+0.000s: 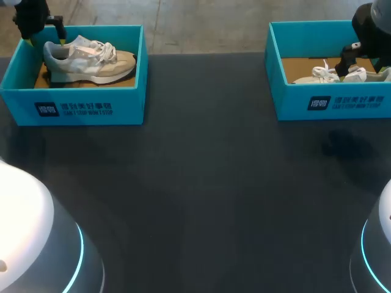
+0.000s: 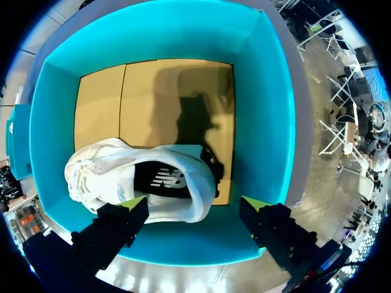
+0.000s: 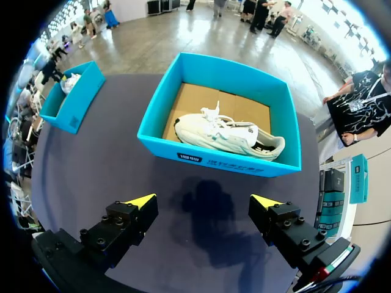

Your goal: Take the shoe out of the shoebox, open the shoe tongue, remove and reinsert the insole, then place the shoe into the shoebox

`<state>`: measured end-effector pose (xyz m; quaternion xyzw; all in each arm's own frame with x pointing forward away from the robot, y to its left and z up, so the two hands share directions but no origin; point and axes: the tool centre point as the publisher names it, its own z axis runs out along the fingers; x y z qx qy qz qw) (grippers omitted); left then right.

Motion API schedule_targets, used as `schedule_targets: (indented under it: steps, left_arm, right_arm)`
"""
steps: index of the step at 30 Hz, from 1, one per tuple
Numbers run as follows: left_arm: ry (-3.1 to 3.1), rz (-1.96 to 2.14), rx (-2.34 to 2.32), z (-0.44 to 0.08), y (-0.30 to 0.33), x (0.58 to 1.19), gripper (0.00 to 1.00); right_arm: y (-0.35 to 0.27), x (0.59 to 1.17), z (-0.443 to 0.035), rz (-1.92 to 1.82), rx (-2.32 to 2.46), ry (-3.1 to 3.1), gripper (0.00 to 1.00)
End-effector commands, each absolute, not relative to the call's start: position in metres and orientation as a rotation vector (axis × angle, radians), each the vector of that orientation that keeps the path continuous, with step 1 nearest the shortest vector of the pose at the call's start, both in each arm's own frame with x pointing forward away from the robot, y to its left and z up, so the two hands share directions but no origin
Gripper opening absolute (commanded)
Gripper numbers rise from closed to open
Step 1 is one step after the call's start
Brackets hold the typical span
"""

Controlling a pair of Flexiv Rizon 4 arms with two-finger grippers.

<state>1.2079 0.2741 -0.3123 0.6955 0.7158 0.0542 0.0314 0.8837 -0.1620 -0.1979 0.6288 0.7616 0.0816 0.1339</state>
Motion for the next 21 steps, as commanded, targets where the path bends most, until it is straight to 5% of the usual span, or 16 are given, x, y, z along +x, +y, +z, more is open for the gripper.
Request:
schedule_targets:
  steps: [1, 3, 5, 21]
  left_arm:
    - [2.203, 0.152, 2.151, -0.318, 0.274, 1.213, 0.67]
    - [2.197, 0.152, 2.163, -0.320, 0.274, 1.212, 0.66]
    - [2.198, 0.149, 2.166, -0.323, 0.273, 1.213, 0.51]
    - [2.227, 0.130, 2.165, -0.332, 0.285, 1.215, 0.56]
  right_arm:
    - [-0.163, 0.884, -0.198, 0.240, 1.822, 2.210, 1.00]
    - [-0.163, 0.884, -0.198, 0.240, 1.822, 2.210, 1.00]
    - [-0.163, 0.884, -0.198, 0.240, 1.822, 2.210, 1.00]
    - [-0.163, 0.884, -0.198, 0.240, 1.822, 2.210, 1.00]
